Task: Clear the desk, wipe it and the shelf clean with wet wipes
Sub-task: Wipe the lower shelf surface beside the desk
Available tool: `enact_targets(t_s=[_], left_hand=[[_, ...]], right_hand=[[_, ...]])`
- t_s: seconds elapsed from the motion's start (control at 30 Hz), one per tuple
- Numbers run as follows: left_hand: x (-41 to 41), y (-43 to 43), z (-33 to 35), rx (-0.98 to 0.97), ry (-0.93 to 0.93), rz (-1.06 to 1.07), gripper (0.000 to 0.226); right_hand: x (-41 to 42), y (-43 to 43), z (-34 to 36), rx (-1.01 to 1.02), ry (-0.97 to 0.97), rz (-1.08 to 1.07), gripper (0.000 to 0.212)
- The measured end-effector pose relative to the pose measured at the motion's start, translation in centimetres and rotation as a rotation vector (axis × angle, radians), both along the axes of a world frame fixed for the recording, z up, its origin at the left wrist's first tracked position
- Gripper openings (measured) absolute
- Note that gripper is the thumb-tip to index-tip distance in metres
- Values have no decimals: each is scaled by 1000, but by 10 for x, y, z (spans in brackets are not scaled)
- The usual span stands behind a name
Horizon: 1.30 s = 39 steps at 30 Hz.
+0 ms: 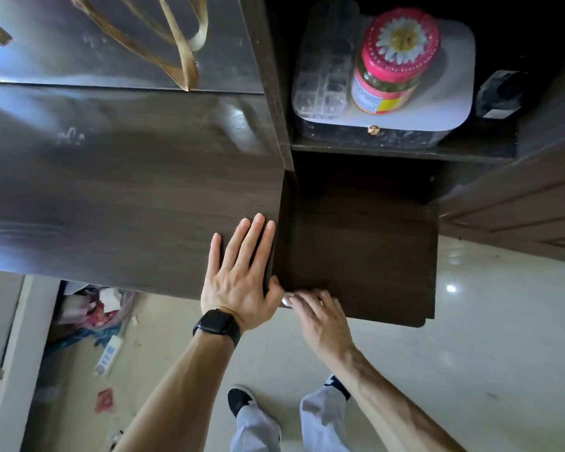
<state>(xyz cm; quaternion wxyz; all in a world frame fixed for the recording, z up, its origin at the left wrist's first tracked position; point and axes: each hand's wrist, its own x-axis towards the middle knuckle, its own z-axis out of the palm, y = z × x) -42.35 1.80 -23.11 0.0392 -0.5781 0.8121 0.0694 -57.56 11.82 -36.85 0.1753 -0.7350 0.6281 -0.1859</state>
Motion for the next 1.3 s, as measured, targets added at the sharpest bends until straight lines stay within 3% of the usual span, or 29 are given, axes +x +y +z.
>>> enact_targets(t_s=[0.13,0.23,0.3,0.4,0.47,0.57,0.67,0.73,0.8,0.93,1.03,1.17,1.23,1.3], left_hand=[[0,-1,0,-5,1,4,85],[0,-1,0,2,-4,0,85],[0,-1,0,6,-6,2,85],[-1,-1,2,12,1,5,85],[-1,-2,2,18,-3,6,85],[0,-2,2,22,-5,12,85],[1,-1,0,16,-6,9,85],[1,-1,0,13,0,6,84],[0,-1,0,12,-4,7,85],[-2,-1,1,5,-1,3,85],[-1,0,0,-1,10,7,85],[0,1,0,0,9,14,85],[0,0,1,1,7,15,85],[-1,0,1,7,1,12,86]], right_hand=[[-54,-49,-4,-25,52,-299,40],[-109,-75,1,-47,79,-633,29],[-119,-66,2,-76,57,-738,27],[-72,-15,0,-109,45,-574,26],[-34,11,2,-79,8,-368,41],[-31,-4,-4,-91,23,-233,48],[-74,-54,-7,-103,127,-403,43],[-95,-82,-8,-75,121,-602,34],[-81,-89,-8,-68,82,-659,32],[-5,-33,-8,-69,9,-122,41],[-5,-12,-2,-31,-55,29,41],[-79,-57,-1,-65,150,-238,45],[-103,-81,0,-46,153,-475,41],[-92,-80,0,-46,111,-565,36]])
